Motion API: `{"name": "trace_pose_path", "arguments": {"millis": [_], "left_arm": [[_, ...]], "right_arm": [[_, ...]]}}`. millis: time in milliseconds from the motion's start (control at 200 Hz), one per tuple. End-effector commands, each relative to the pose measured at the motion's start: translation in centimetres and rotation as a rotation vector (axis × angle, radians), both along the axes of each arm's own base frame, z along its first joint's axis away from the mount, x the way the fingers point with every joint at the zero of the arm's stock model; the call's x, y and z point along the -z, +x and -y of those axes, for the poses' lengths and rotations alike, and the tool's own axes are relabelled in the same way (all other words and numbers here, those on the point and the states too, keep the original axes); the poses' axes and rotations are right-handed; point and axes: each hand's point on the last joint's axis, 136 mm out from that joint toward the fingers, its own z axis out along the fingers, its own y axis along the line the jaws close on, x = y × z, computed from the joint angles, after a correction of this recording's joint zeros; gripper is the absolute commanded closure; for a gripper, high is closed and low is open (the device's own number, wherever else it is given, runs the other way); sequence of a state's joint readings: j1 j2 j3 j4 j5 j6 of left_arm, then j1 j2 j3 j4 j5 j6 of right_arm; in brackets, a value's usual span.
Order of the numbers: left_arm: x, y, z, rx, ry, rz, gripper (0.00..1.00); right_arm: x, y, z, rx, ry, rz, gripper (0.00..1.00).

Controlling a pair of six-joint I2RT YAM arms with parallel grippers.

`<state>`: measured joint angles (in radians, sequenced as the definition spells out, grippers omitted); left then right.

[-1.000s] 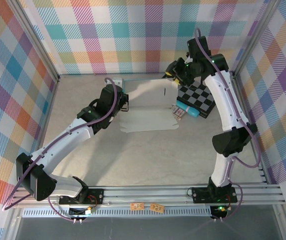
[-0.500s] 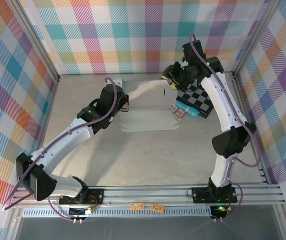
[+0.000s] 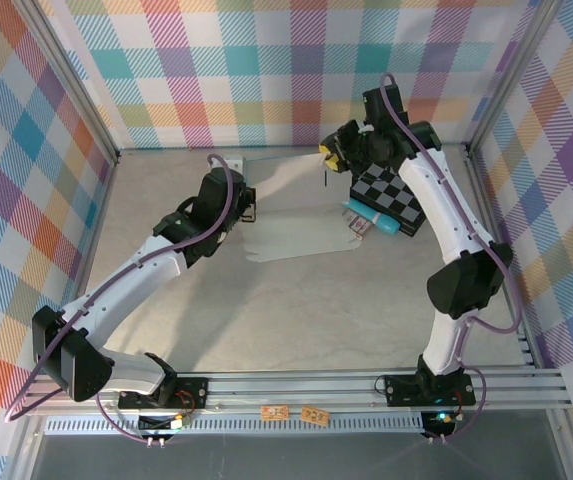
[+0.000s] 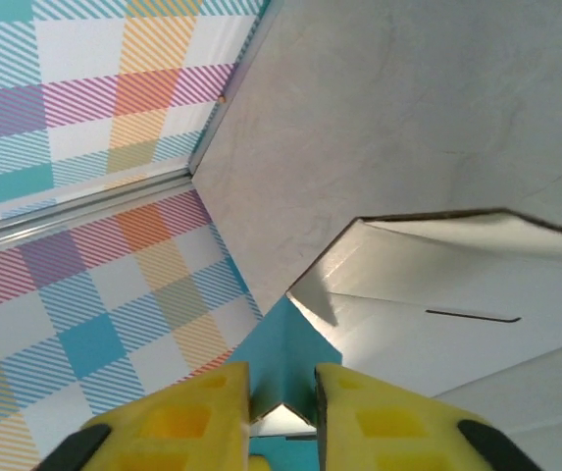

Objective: Fold the paper box

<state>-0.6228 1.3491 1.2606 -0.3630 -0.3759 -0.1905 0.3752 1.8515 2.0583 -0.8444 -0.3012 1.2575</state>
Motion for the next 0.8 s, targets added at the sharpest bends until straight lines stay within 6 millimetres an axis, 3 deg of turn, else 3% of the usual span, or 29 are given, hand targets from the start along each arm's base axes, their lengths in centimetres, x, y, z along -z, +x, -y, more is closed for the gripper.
{"name": "trace_pose_path", "arguments": {"millis": [0, 200, 480, 640, 795], "left_arm": [[-1.8, -0.2, 0.3, 0.020, -0.048, 0.042, 1.00], [-1.9, -0.2, 0.3, 0.019, -0.053, 0.044, 1.00], [-2.1, -0.2, 0.4, 0.014, -0.066, 0.051, 1.00], [-2.2, -0.3, 0.4, 0.016, -0.062, 0.052, 1.00], [-2.2, -0.3, 0.3, 0.017, -0.059, 0.053, 1.00]], "right_arm": [[-2.9, -0.3, -1.0, 0.038, 0.118, 0.038, 0.83], [-3.1, -0.3, -0.9, 0.149, 0.209, 0.017, 1.00], [-2.6, -0.6, -0.8, 0.320, 0.371, 0.007, 1.00], [-2.8, -0.7, -0.5, 0.302, 0.302, 0.017, 0.71], [-2.1, -0.3, -0.4, 0.299, 0.294, -0.004, 0.64]]}}
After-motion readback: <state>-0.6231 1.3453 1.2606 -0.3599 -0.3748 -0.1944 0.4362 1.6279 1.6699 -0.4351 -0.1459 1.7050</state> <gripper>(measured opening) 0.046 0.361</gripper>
